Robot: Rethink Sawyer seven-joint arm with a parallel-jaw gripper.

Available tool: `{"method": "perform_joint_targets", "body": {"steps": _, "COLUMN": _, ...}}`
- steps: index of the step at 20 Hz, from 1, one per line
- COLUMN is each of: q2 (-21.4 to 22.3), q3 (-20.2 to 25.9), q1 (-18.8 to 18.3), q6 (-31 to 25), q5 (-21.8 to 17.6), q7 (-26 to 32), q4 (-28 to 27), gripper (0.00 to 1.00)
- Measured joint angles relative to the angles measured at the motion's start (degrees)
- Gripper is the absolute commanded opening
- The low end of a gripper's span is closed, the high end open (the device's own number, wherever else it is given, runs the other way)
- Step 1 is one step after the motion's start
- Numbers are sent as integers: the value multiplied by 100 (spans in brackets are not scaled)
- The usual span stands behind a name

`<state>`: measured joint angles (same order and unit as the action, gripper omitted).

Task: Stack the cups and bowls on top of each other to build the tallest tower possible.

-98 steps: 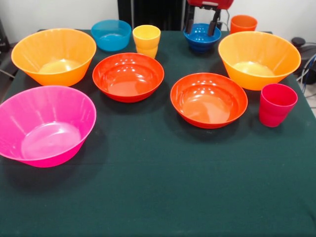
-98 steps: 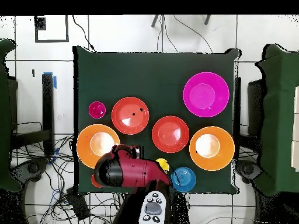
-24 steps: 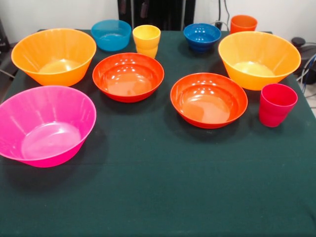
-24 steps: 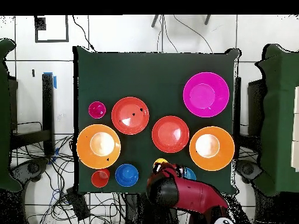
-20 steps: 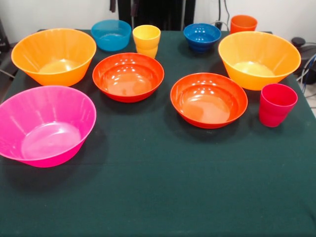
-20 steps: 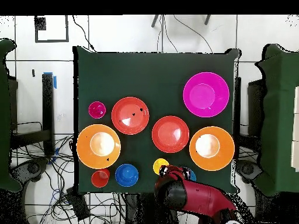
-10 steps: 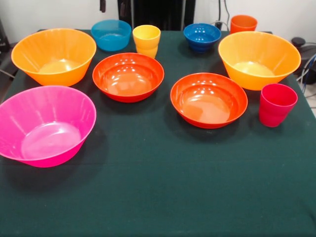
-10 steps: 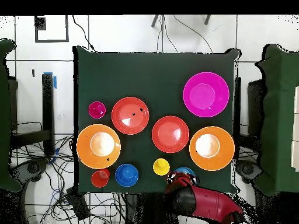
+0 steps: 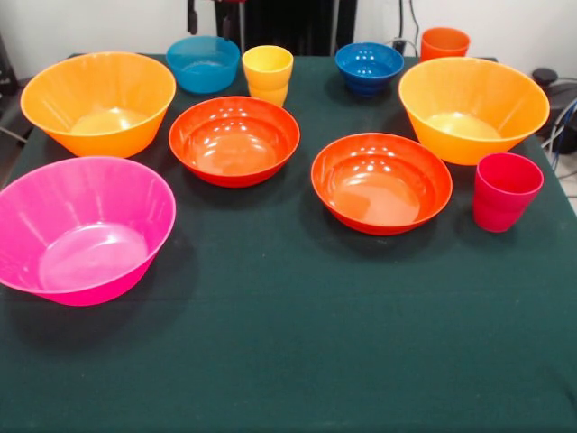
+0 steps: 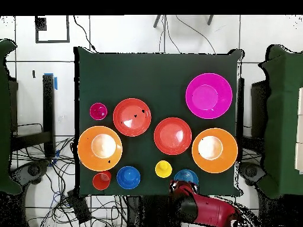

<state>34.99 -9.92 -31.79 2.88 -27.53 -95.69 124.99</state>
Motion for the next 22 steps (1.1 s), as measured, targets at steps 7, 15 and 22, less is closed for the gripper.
{"method": "perform_joint_targets", "body": {"steps": 7, "q2": -636, "q3": -207, "q1": -74, "q6": 287, "q5": -114, "q7": 0, "q4": -15, "gripper": 100}}
{"method": "perform_joint_targets", "body": {"steps": 15, "q2": -1170, "q3": -365, "q1": -233, "q6": 461, "q5": -158, "q7": 0, "q4": -83, "gripper": 100}}
{"method": "perform_joint_targets", "body": {"steps": 22, "q2": -1489, "q3": -395, "q1": -331, "q6": 508, "q5": -195, "q7": 0, "q4": -197, "gripper": 100}}
